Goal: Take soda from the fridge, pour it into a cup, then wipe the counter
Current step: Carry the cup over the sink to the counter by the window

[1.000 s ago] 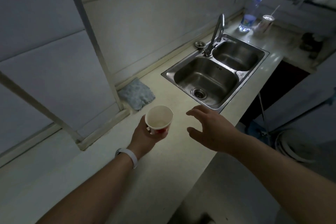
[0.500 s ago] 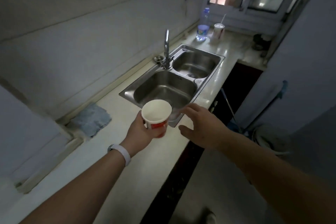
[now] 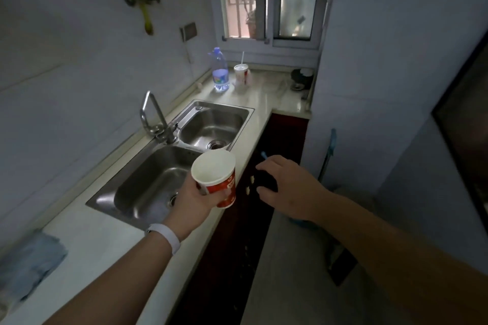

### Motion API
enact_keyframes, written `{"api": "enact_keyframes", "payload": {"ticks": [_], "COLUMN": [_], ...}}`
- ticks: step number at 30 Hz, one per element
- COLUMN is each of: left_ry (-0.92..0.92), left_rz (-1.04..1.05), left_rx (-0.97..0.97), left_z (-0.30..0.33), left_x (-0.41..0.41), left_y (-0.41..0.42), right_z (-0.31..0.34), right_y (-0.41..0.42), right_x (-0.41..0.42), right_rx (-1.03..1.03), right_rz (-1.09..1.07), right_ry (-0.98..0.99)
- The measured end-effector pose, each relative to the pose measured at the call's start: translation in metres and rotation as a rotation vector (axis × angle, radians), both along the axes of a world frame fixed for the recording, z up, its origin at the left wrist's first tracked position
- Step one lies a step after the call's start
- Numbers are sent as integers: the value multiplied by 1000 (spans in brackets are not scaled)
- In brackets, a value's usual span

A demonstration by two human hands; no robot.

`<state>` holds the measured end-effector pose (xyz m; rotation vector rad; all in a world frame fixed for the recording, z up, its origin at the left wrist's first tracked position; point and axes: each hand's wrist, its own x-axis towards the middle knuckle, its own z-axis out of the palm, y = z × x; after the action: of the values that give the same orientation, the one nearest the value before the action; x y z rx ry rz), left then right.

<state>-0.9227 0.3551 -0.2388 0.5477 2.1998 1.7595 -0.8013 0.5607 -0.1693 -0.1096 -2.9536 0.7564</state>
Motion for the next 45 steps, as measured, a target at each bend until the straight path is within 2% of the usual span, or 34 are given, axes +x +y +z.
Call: {"api": "enact_keyframes", "payload": {"ticks": [4, 13, 27, 38, 45], "left_ry": [14, 29, -105, -75, -83], "left_rz": [7, -5, 86, 118, 164], "left_rx": [-4, 25, 46, 15, 16], "left_z": [1, -5, -41, -29, -32], "left_x": [-10, -75, -260, -371, -435], "left_y": [35, 92, 176, 197, 220], "right_z": [0, -7, -26, -12, -14], "right_y": [32, 95, 182, 215, 241], "right_x": [-7, -66, -262, -365, -443], "right_rx": [-50, -12, 119, 168, 106], "right_rz": [-9, -28, 8, 28, 92], "right_ry": [20, -9, -136, -68, -17]}}
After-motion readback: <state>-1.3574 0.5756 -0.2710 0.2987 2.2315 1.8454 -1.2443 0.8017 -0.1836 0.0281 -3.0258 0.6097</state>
